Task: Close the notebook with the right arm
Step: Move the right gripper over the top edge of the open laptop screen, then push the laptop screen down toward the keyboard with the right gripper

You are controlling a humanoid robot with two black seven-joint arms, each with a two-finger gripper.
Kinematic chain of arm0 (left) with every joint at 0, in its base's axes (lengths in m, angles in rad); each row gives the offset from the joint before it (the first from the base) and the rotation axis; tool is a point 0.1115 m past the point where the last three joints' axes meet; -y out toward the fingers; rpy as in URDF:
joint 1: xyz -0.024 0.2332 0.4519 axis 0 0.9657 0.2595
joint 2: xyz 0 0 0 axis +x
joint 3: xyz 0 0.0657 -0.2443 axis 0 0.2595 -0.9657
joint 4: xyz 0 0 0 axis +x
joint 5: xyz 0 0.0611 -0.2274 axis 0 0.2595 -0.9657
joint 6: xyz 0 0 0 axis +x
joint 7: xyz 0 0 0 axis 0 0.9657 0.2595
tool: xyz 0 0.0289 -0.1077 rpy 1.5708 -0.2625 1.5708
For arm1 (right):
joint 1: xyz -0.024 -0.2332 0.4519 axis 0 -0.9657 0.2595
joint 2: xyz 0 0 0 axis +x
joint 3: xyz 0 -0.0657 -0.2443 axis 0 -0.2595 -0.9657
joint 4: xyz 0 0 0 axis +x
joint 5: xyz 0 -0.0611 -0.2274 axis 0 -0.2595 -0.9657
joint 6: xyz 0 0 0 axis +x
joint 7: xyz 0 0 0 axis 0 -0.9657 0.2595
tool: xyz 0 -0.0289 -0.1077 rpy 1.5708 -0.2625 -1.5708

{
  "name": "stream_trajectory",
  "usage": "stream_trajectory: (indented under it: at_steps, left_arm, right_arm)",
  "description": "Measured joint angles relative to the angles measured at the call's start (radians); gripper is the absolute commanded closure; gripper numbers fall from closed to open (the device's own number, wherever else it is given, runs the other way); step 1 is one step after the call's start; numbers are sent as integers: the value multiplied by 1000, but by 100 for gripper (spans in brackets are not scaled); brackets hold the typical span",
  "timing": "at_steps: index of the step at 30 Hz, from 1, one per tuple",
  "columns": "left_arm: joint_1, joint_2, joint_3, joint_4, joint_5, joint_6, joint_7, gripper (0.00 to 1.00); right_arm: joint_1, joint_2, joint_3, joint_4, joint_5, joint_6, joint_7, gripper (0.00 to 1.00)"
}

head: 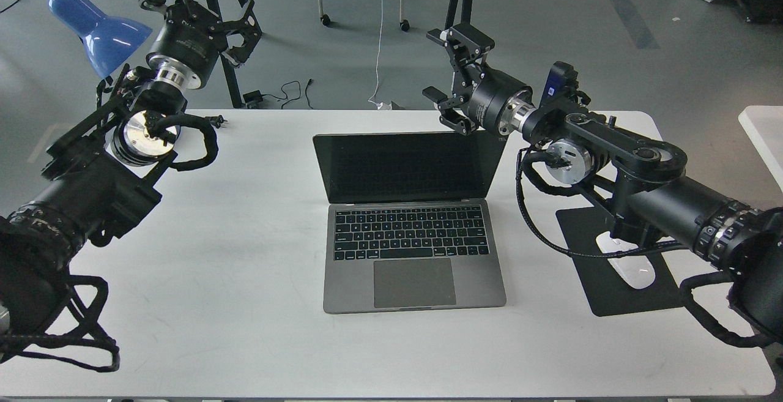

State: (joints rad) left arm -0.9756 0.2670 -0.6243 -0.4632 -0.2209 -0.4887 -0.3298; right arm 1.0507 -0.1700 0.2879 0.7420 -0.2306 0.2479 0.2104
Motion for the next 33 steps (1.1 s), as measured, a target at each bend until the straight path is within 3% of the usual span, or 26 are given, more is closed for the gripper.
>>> stream_trajectory:
  at_steps: [8,33]
  left_arm:
    - [0,0,0,0,0,0,0,0]
    - [0,0,0,0,1,0,0,0]
  right_arm:
    - [4,-14,-18,20,-2,5,-11,0]
    - [-75,-186,-119,312,-1,15,-23,0]
